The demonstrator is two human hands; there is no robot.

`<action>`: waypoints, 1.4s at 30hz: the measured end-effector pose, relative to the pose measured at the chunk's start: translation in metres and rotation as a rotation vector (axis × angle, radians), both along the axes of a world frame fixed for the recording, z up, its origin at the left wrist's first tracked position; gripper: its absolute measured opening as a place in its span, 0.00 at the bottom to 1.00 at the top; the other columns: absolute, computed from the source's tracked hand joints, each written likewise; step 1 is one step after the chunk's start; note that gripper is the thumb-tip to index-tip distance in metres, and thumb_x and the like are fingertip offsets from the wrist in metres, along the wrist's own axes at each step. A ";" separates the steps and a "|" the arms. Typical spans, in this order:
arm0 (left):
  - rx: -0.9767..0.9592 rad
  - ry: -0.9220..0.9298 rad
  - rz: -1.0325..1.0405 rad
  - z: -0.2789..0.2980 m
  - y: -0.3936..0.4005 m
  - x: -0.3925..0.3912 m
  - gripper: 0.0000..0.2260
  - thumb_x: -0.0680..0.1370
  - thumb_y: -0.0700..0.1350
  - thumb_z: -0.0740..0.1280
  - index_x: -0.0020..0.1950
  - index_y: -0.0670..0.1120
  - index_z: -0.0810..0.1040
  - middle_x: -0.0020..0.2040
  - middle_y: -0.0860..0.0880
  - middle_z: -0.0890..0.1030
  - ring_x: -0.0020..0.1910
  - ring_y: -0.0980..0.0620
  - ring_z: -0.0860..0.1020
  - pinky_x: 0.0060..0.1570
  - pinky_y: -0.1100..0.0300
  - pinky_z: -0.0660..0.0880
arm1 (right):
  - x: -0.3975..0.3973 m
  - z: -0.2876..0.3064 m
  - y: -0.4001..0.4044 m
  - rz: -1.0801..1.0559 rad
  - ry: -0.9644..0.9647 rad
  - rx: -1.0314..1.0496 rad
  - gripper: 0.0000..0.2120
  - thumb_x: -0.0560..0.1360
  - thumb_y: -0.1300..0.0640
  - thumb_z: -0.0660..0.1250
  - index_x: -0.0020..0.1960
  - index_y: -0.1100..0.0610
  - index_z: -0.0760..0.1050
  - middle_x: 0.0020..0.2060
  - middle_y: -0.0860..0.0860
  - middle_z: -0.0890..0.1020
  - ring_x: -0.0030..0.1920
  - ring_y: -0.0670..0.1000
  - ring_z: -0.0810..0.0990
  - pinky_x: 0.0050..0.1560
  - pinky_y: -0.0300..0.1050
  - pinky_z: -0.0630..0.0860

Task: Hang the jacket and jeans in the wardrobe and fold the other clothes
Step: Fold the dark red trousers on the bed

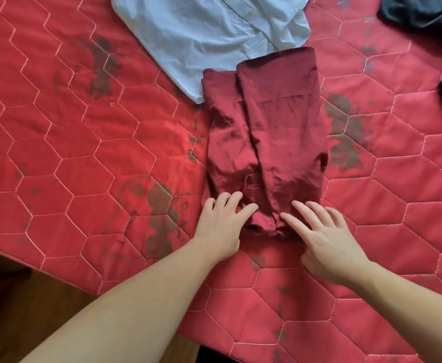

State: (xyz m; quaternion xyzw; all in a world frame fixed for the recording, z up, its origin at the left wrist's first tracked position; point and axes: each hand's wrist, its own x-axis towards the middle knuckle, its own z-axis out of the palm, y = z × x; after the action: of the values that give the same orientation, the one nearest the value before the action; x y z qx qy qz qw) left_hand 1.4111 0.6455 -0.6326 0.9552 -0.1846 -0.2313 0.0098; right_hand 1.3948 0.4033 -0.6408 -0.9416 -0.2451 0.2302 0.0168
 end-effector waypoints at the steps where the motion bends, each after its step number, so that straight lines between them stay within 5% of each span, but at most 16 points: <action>1: 0.019 -0.007 0.010 -0.001 0.000 0.001 0.34 0.72 0.46 0.68 0.75 0.59 0.57 0.74 0.48 0.59 0.68 0.45 0.62 0.61 0.53 0.62 | 0.003 -0.002 0.002 0.001 -0.003 -0.009 0.45 0.53 0.55 0.71 0.71 0.49 0.69 0.70 0.56 0.70 0.68 0.61 0.69 0.63 0.61 0.67; 6: -0.027 -0.004 0.088 -0.002 -0.010 0.014 0.28 0.74 0.41 0.65 0.72 0.57 0.65 0.68 0.48 0.67 0.62 0.44 0.68 0.53 0.52 0.67 | 0.028 -0.004 0.013 -0.009 -0.093 0.055 0.35 0.54 0.59 0.75 0.61 0.51 0.77 0.62 0.55 0.78 0.59 0.60 0.76 0.53 0.57 0.73; 12: -0.144 0.147 0.170 0.016 -0.003 0.035 0.20 0.75 0.40 0.60 0.64 0.55 0.76 0.60 0.50 0.78 0.59 0.44 0.74 0.54 0.53 0.70 | 0.048 0.012 0.013 -0.101 -0.087 0.262 0.16 0.63 0.55 0.57 0.44 0.52 0.80 0.43 0.47 0.84 0.46 0.56 0.82 0.47 0.50 0.73; 16: -0.219 0.609 0.275 0.041 0.002 0.055 0.09 0.72 0.36 0.59 0.40 0.46 0.77 0.44 0.45 0.80 0.46 0.44 0.76 0.41 0.58 0.72 | 0.073 0.041 0.013 -0.224 0.401 0.212 0.07 0.71 0.59 0.60 0.34 0.56 0.69 0.28 0.50 0.75 0.35 0.56 0.74 0.37 0.47 0.70; 18: -0.147 0.808 0.249 0.056 -0.004 0.067 0.07 0.74 0.37 0.63 0.41 0.43 0.79 0.42 0.45 0.78 0.43 0.45 0.74 0.38 0.58 0.70 | 0.085 0.054 0.019 -0.353 0.739 0.142 0.09 0.69 0.60 0.63 0.31 0.55 0.69 0.27 0.49 0.72 0.32 0.53 0.71 0.34 0.44 0.68; 21: -0.170 0.925 0.324 0.068 -0.007 0.079 0.03 0.73 0.39 0.66 0.42 0.44 0.80 0.40 0.48 0.77 0.37 0.48 0.74 0.37 0.60 0.71 | 0.097 0.067 0.020 -0.457 0.968 0.093 0.04 0.61 0.56 0.67 0.32 0.54 0.72 0.30 0.52 0.73 0.35 0.53 0.71 0.37 0.45 0.66; 25: -0.445 0.724 0.604 0.063 0.008 0.098 0.09 0.72 0.41 0.70 0.51 0.49 0.84 0.46 0.51 0.83 0.46 0.51 0.79 0.47 0.64 0.75 | 0.116 0.064 0.006 -0.747 0.936 0.370 0.10 0.55 0.53 0.71 0.34 0.53 0.76 0.36 0.56 0.75 0.37 0.53 0.72 0.39 0.47 0.66; 28: -0.761 0.488 0.911 0.054 0.020 0.111 0.08 0.76 0.40 0.70 0.53 0.49 0.82 0.45 0.52 0.82 0.45 0.56 0.78 0.43 0.74 0.72 | 0.133 0.054 -0.001 -1.074 0.772 0.740 0.08 0.68 0.55 0.75 0.43 0.52 0.77 0.40 0.56 0.75 0.36 0.51 0.72 0.35 0.43 0.65; 30: -0.990 0.524 1.222 0.045 0.027 0.114 0.09 0.78 0.51 0.69 0.55 0.49 0.81 0.51 0.50 0.84 0.48 0.53 0.80 0.51 0.63 0.77 | 0.136 0.047 -0.003 -1.229 0.778 0.887 0.11 0.72 0.49 0.73 0.51 0.52 0.77 0.42 0.53 0.78 0.36 0.48 0.74 0.36 0.42 0.68; 34: -1.198 0.615 1.605 0.016 0.041 0.099 0.27 0.75 0.66 0.64 0.61 0.46 0.80 0.56 0.45 0.84 0.56 0.46 0.82 0.61 0.47 0.76 | 0.122 0.029 0.002 -1.264 0.782 0.725 0.36 0.65 0.44 0.78 0.69 0.55 0.71 0.60 0.50 0.80 0.53 0.50 0.79 0.54 0.45 0.73; 35: -1.225 0.625 1.626 0.010 0.042 0.092 0.26 0.74 0.64 0.66 0.62 0.45 0.80 0.57 0.45 0.84 0.57 0.47 0.82 0.62 0.47 0.75 | 0.120 0.023 0.003 -1.276 0.757 0.725 0.34 0.64 0.45 0.79 0.65 0.56 0.74 0.59 0.52 0.81 0.53 0.52 0.81 0.56 0.46 0.75; 38: -1.157 0.566 1.607 0.000 0.042 0.078 0.14 0.76 0.45 0.71 0.60 0.43 0.80 0.57 0.43 0.83 0.56 0.47 0.82 0.64 0.48 0.74 | 0.122 0.022 0.011 -1.345 0.726 0.796 0.05 0.72 0.56 0.74 0.47 0.54 0.80 0.47 0.55 0.85 0.44 0.54 0.83 0.48 0.46 0.79; 40: -1.182 0.504 1.604 -0.002 0.043 0.081 0.12 0.76 0.36 0.69 0.59 0.41 0.80 0.56 0.41 0.83 0.54 0.46 0.82 0.63 0.49 0.75 | 0.130 0.023 0.013 -1.417 0.794 0.876 0.04 0.73 0.59 0.72 0.48 0.55 0.79 0.47 0.56 0.84 0.41 0.54 0.82 0.45 0.45 0.79; 42: -1.344 0.562 1.615 0.002 0.043 0.094 0.11 0.78 0.38 0.67 0.60 0.42 0.79 0.54 0.42 0.84 0.53 0.47 0.83 0.60 0.51 0.77 | 0.142 0.024 0.012 -1.500 0.929 0.931 0.14 0.70 0.56 0.72 0.55 0.54 0.79 0.48 0.55 0.83 0.41 0.53 0.83 0.44 0.45 0.79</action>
State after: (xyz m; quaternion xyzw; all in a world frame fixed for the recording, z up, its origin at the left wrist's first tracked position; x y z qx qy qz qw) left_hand 1.5050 0.6885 -0.6302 0.5069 0.4179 -0.2185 0.7215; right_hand 1.5364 0.4153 -0.6167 -0.5689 0.3782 0.3863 0.6197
